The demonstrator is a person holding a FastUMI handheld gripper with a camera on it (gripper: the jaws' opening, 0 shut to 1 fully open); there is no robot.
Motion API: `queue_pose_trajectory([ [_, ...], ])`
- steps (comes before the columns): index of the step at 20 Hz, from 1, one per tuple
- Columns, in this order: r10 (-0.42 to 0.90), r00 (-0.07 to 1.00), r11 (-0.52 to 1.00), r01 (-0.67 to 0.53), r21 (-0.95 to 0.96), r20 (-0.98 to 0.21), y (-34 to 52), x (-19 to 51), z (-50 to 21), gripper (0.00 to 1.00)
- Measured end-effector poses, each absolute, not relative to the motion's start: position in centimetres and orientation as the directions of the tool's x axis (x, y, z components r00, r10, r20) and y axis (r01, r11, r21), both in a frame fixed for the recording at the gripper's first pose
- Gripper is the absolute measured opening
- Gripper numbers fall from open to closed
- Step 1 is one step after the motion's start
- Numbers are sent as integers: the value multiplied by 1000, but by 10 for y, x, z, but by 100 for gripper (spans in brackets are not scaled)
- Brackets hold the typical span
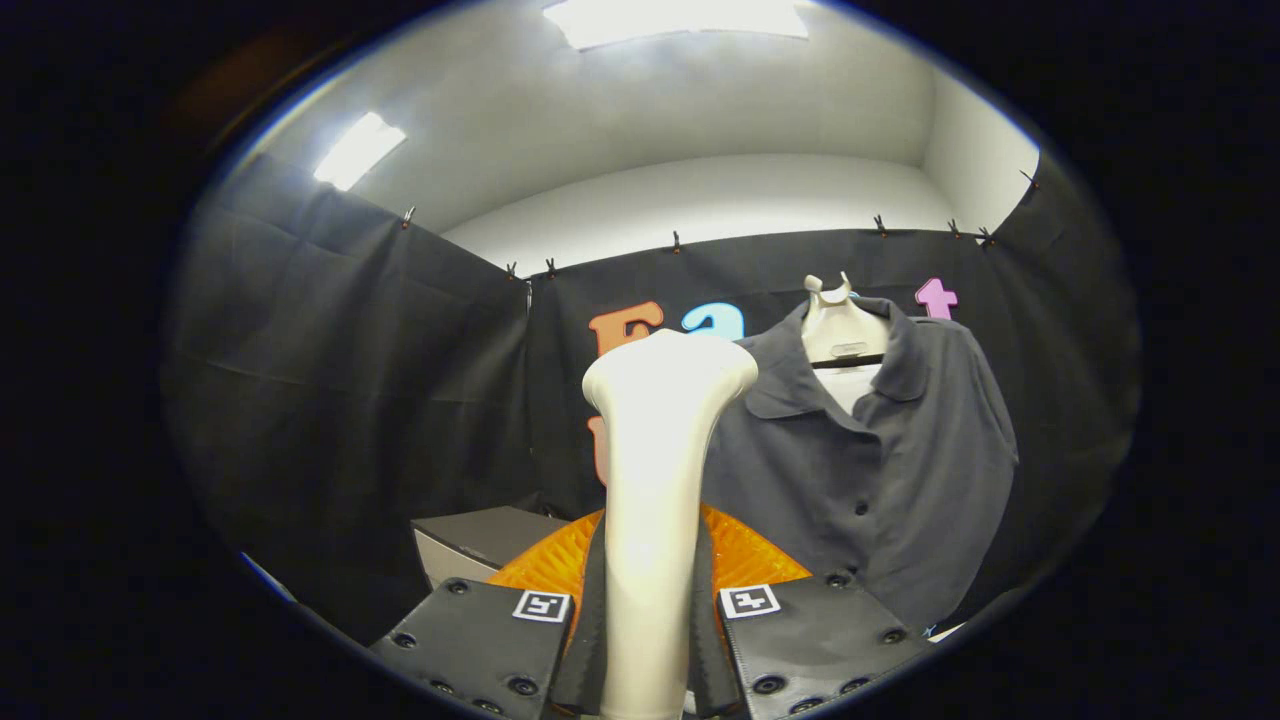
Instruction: Iron the clothes twice with a garment steamer, once on the left side and once on the right side.
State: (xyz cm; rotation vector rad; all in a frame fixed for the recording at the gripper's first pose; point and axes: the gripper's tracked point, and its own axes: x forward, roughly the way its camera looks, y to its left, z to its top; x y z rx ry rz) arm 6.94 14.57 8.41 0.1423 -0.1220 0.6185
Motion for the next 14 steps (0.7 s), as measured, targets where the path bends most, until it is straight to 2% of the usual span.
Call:
queue_pose_trajectory([
  [7, 516, 849, 843, -527, 107, 112, 79, 103, 41, 41],
  [14, 497, 865, 852, -502, 148, 71, 78, 139, 6, 41],
])
